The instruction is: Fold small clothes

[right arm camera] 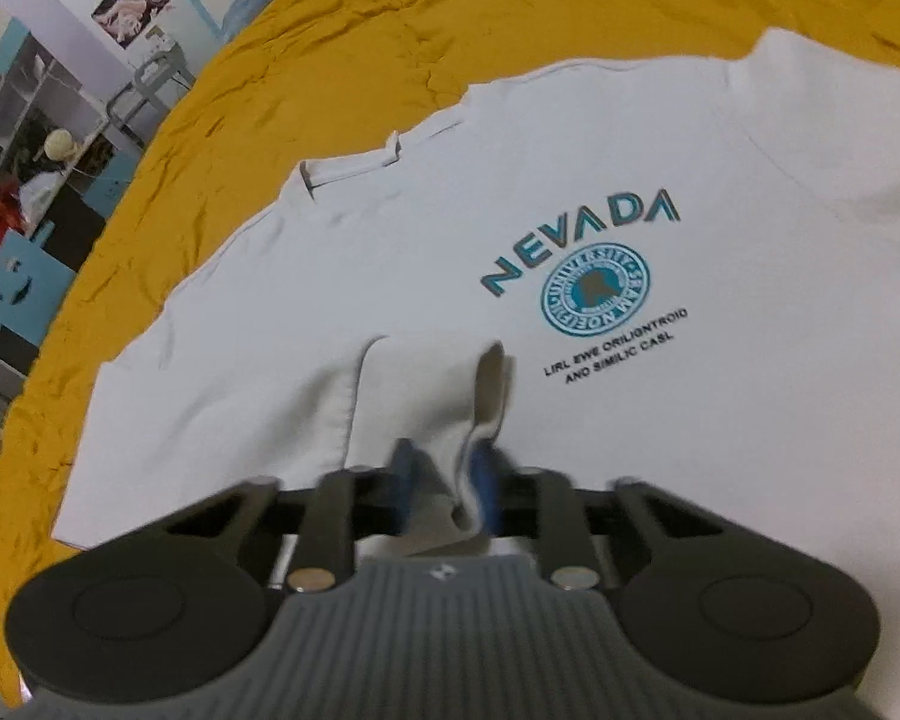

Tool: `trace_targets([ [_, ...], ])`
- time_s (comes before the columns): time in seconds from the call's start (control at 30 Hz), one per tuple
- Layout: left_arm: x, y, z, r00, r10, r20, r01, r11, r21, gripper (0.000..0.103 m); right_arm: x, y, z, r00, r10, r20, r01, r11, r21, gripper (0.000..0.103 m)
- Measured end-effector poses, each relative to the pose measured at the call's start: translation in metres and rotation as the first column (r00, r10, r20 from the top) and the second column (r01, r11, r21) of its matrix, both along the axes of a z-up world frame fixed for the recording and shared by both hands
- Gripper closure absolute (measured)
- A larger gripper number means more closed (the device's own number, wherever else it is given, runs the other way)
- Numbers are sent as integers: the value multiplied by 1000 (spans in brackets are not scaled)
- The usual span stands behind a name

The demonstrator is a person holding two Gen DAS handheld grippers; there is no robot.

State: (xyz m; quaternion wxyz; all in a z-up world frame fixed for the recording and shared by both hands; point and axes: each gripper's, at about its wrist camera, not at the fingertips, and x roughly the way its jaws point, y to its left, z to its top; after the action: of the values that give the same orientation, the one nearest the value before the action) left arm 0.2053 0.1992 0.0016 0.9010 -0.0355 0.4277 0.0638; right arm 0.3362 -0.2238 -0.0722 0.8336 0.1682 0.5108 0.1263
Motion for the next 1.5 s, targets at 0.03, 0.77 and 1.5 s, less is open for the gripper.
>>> trace_targets([
  [0.03,0,0,-9,1000,6,-10,-6,1000,-19,36,0,2,3,1000,0,9,0,1000,-22,100],
  [0.77,43,-10,-81,999,47,18,-45,994,-103,46,46,50,236,817,161,553,-127,987,-100,103],
  [1.5,43,-10,-83,996,86,-23,-87,994,-72,74,60,-142,-4,984,-146,101,157,981,-112,103],
])
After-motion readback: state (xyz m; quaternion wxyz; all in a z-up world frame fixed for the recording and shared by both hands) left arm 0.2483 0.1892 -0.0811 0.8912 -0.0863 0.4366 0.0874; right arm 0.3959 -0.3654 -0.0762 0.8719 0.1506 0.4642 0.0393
